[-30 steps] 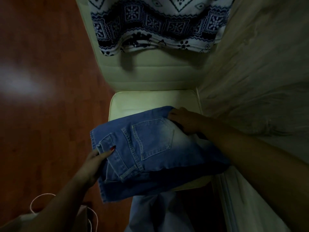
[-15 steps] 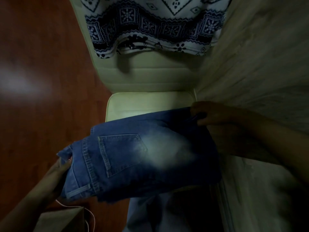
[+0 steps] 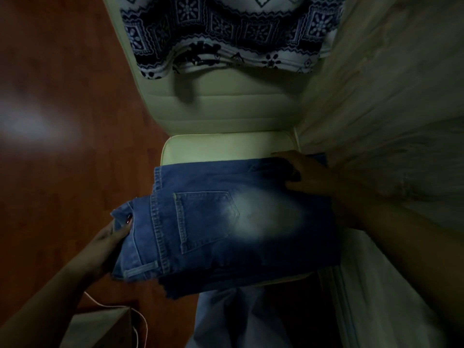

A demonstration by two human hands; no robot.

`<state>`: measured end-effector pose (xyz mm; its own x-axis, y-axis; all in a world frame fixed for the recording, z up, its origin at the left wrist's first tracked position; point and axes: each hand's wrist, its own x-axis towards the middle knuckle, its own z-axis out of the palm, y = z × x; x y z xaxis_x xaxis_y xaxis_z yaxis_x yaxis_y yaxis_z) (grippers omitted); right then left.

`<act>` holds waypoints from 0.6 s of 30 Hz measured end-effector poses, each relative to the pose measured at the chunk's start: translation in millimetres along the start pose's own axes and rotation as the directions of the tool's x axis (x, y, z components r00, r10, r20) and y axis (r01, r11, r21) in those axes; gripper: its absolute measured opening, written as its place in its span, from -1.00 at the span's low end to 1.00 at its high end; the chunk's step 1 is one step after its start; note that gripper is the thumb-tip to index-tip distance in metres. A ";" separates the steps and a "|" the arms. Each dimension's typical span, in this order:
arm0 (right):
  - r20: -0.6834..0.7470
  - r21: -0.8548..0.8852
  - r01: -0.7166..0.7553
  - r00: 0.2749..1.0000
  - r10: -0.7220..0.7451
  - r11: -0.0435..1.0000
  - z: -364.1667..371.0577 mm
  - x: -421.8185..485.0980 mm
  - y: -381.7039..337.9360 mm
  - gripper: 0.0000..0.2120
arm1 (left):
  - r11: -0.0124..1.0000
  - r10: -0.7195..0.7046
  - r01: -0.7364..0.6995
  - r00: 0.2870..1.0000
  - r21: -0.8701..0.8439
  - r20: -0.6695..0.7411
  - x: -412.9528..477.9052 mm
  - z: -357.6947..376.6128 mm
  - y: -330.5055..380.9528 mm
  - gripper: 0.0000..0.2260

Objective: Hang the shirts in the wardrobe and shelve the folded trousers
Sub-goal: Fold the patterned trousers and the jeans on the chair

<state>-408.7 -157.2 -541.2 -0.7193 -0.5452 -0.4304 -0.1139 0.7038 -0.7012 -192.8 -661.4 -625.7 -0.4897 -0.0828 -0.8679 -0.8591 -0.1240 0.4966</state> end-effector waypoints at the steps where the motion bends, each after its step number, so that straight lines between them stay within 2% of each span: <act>1: 0.091 -0.031 -0.013 0.996 0.016 0.999 4.2 5.9 -5.2 -0.32 | 1.000 0.001 0.000 0.999 -0.005 0.036 -11.2 10.3 10.1 -0.57; 2: 0.128 -0.079 -0.009 0.992 0.019 0.997 9.3 13.8 -4.4 -0.31 | 1.000 0.001 -0.001 0.999 -0.005 0.033 -17.2 20.0 18.6 -0.57; 5: 0.239 -0.302 -0.072 0.960 0.149 0.950 3.0 23.6 -7.8 -0.32 | 0.999 0.048 -0.048 0.997 0.002 0.067 -28.9 34.7 27.9 -0.58; 9: 0.270 -0.351 0.032 0.960 0.069 0.936 -18.8 17.5 -8.4 -0.31 | 0.999 0.053 -0.051 0.995 -0.015 0.083 -35.1 40.0 37.1 -0.52; 13: 0.371 -0.627 0.187 0.925 0.079 0.756 -12.7 13.0 -19.4 -0.31 | 0.996 0.082 -0.078 0.990 -0.042 0.119 -47.8 54.9 52.9 -0.37; 15: 0.361 -0.635 0.176 0.929 0.087 0.752 -9.4 15.8 -24.2 -0.45 | 0.994 0.095 -0.084 0.979 -0.067 0.181 -60.0 66.3 63.8 -0.27; 16: 0.339 -0.591 0.147 0.937 0.080 0.793 -13.6 13.9 -27.7 -0.52 | 0.994 0.094 -0.079 0.970 -0.078 0.225 -64.8 71.9 68.9 -0.23; 18: 0.301 -0.449 0.104 0.953 0.040 0.887 -26.9 6.5 -24.7 -0.52 | 0.993 0.093 -0.070 0.959 -0.094 0.267 -74.4 84.3 80.0 -0.19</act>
<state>-429.0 -165.9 -511.4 -0.4841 -0.6280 -0.6093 -0.4836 0.7724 -0.4118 -237.7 -581.8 -522.3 -0.5891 0.1729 -0.7893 -0.8050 -0.2098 0.5549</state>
